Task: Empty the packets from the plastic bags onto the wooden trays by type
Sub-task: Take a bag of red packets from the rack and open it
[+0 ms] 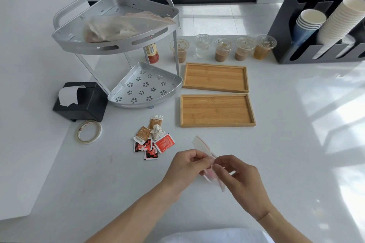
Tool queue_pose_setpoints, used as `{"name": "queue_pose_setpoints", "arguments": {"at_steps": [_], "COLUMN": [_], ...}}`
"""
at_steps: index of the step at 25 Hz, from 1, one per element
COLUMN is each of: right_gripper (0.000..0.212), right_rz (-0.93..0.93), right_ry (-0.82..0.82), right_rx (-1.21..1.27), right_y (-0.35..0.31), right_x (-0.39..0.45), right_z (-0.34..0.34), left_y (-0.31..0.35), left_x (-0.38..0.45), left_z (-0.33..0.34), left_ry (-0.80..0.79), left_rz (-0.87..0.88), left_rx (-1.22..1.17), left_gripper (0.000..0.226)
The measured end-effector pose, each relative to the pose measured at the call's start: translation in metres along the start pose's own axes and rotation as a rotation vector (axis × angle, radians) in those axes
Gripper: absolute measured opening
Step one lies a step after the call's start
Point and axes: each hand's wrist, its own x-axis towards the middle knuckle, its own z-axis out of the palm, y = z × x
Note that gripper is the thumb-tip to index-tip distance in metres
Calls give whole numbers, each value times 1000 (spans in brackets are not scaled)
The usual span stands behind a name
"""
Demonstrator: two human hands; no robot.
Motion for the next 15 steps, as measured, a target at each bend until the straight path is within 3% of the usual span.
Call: {"name": "queue_pose_setpoints", "arguments": {"at_steps": [4,9,12,15], "right_gripper": [17,22,19,16], "right_rz": [254,389,378,210], "right_ry": [-50,-130,-198,-306], "right_rx": [220,178,74,-200], "right_y": [-8,-12,-17,-24], "right_x": [9,19,22,25], "right_z": [-2,-4,-11,-19], "left_y": [-2,-8,-10,-9], "left_x": [-1,1,0,-4], "left_z": [0,1,2,2], "left_ry": [11,8,-5,-27], "left_rz": [29,69,72,145], "left_rx": [71,229,275,387], "left_gripper": [11,11,13,15]}}
